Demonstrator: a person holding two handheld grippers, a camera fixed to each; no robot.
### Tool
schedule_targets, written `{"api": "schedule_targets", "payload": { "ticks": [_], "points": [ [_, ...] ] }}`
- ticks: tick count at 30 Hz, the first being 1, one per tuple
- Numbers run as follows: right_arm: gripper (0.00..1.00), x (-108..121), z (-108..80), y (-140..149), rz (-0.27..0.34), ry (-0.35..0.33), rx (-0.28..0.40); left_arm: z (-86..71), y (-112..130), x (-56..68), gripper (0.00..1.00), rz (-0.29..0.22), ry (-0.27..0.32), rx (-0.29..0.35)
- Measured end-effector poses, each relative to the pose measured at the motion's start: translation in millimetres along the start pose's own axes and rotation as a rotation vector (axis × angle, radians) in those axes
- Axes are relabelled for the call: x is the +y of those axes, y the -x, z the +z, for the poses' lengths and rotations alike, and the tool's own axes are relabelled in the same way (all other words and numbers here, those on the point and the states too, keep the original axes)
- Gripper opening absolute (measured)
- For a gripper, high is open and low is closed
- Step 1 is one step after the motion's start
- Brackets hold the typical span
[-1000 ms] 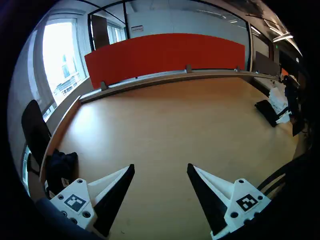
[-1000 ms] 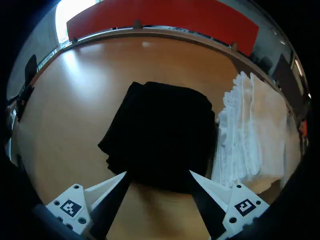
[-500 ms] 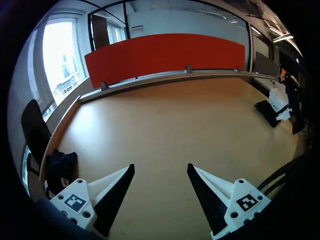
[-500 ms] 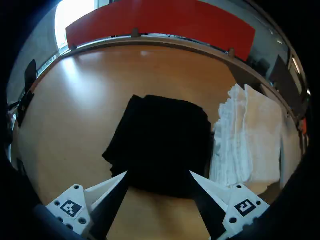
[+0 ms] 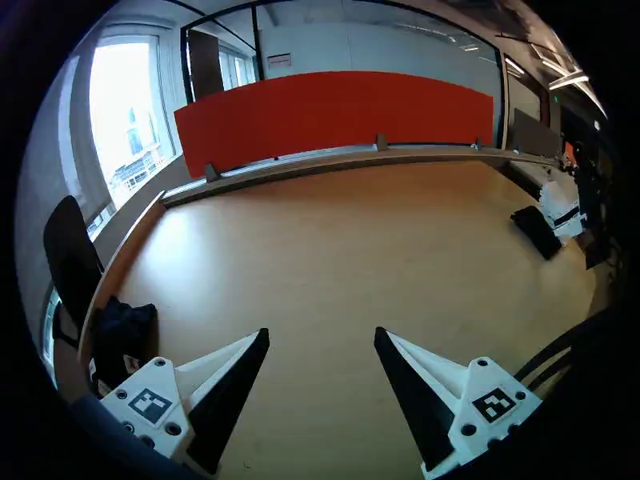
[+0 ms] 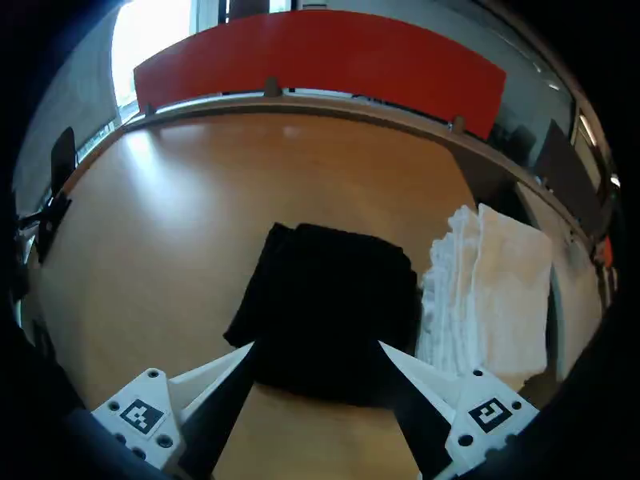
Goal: Fold towel
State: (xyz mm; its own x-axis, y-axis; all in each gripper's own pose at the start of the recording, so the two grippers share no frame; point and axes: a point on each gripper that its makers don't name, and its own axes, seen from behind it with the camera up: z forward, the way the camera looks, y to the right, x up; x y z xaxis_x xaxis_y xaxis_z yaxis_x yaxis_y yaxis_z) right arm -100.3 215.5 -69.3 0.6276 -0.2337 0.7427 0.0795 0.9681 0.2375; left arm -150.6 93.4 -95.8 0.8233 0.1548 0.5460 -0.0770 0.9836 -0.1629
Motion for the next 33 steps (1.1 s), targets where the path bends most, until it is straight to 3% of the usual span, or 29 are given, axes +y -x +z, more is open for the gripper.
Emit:
{"api": "schedule_targets", "payload": {
  "ticks": [9, 26, 33],
  "points": [
    [1.0, 2, -19.0, -29, 0.021, 0.066, 0.118, -3.3, -3, -5.8, 0.98, -0.019, -0.006, 0.016],
    [1.0, 10, -59.1, -104, 0.144, 0.186, 0.413, -8.8, -6, -12.0, 0.97, -0.029, -0.015, 0.036],
    [1.0, 11, -70.8, -124, 0.166, 0.224, 0.494, -10.3, -7, -17.1, 0.98, -0.052, -0.026, 0.047]
  ]
}}
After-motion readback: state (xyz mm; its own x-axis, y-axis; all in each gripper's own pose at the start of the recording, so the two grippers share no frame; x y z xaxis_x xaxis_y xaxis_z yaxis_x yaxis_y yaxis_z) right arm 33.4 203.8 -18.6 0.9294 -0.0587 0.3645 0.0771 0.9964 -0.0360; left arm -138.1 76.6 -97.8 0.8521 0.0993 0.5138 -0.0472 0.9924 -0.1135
